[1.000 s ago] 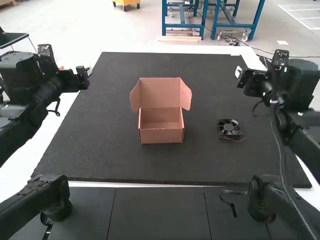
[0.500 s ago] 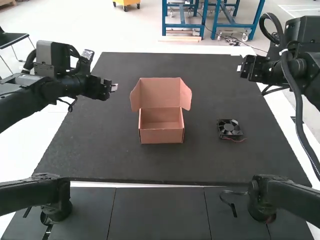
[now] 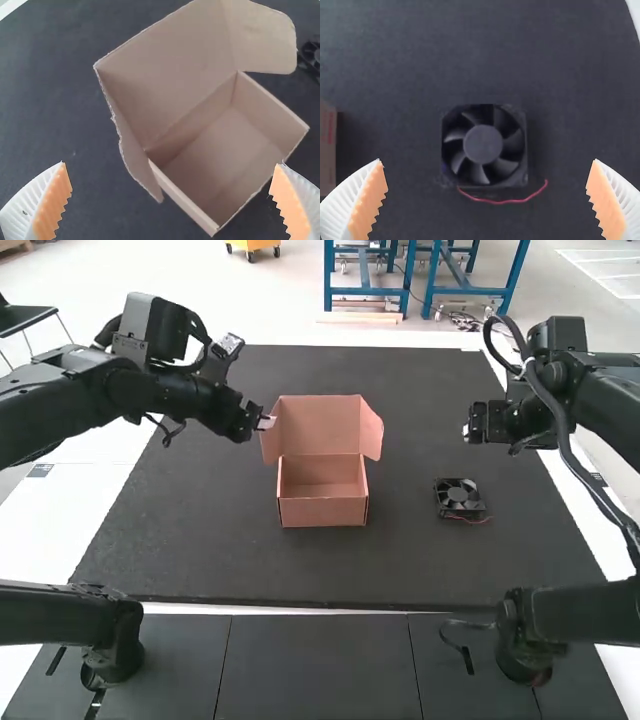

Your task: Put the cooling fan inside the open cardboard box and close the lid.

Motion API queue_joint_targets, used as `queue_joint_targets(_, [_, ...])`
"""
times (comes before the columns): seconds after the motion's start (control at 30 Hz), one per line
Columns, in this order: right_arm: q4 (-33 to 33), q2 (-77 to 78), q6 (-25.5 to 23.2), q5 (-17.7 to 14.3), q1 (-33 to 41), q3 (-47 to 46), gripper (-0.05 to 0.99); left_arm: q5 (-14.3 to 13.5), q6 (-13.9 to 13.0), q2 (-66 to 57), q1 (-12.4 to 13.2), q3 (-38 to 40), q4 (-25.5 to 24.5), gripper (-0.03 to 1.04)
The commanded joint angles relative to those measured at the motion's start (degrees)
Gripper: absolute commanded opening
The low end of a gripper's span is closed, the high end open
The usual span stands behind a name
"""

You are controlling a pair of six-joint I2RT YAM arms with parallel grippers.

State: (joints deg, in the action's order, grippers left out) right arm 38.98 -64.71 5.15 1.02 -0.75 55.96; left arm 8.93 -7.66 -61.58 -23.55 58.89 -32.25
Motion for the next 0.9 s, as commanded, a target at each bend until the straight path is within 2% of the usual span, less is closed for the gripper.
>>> queue_joint_targets(0.0, [-1.45, -1.21, 2.15, -0.05, -2.85, -0.68, 0.91, -0.23, 0.28, 0.32, -0.53, 4.39, -2.64, 0.93])
queue_joint_targets(0.2, [-3.65, -5.78, 2.06, 0.21, -6.1, -1.47, 0.91, -0.23, -1.04, 0.67, -0.62, 7.99, -12.13, 0.93])
queue_joint_targets(0.3, [-4.44, -8.33, 2.41, 0.21, -6.89, -1.12, 0.91, -0.23, -1.74, 1.64, -0.53, 8.34, -14.24, 0.93])
queue_joint_targets(0.47, [-5.32, -11.76, 2.76, 0.39, -7.33, -1.3, 0.9, -0.05, -2.01, 4.54, -0.62, 6.85, -15.65, 0.94])
queue_joint_targets(0.7, [-9.8, -15.98, 2.32, 1.27, -7.33, -1.47, 0.9, 0.04, -1.74, 9.81, -0.18, 0.96, -13.89, 0.94])
queue_joint_targets(0.87, [-13.76, -17.65, 2.15, 1.01, -7.33, -1.74, 0.9, 0.12, -0.34, 11.75, -0.18, -0.97, -13.63, 0.94])
